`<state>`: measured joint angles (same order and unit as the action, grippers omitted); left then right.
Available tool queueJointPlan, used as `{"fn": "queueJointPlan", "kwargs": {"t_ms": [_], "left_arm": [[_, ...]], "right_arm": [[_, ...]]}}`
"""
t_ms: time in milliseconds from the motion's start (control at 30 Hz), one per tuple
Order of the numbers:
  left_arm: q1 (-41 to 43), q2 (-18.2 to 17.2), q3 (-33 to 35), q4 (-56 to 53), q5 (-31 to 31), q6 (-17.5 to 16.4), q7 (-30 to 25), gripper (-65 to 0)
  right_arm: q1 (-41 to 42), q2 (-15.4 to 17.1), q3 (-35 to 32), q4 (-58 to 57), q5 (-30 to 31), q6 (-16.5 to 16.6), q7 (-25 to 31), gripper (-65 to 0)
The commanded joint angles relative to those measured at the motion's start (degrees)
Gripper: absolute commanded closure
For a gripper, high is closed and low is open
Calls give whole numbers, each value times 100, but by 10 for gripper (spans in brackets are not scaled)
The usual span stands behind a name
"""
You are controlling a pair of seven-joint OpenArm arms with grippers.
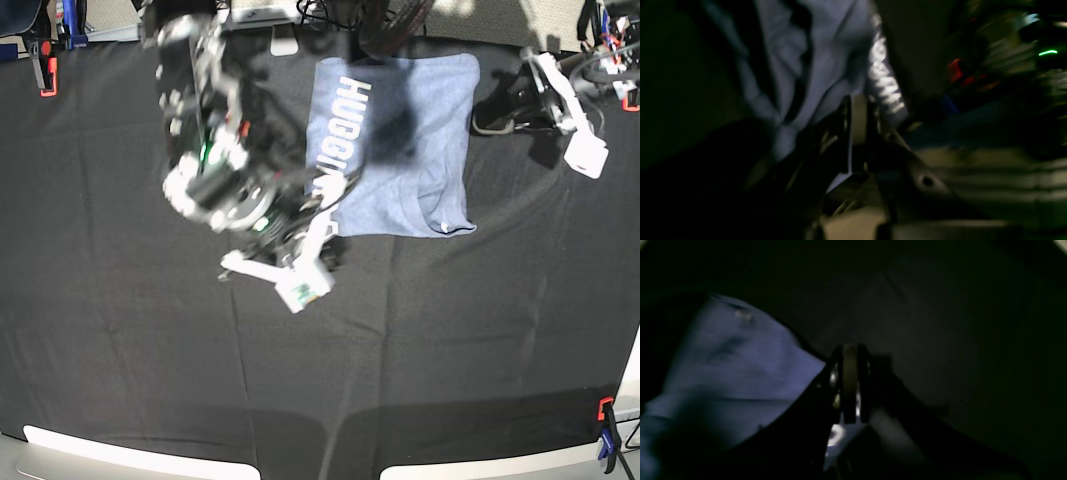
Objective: Layout the t-shirt on the table in an organized manner, then fold the t-shirt properly
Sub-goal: 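Smooth the folded shirt square with both grippers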
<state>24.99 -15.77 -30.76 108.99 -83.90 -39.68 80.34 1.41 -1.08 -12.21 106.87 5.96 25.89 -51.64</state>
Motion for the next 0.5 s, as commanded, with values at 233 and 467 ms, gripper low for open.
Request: {"fn": "queueJointPlan", "kwargs": {"t_ms": [233, 467], "left_arm": [[310, -50, 1078, 79, 149, -32, -34, 0], [310, -81, 1784, 61, 2756, -32, -103, 0]], "right_arm": [[780, 46, 9, -988, 46, 17, 149, 0], [892, 48, 9, -1213, 46, 20, 33, 0]]}}
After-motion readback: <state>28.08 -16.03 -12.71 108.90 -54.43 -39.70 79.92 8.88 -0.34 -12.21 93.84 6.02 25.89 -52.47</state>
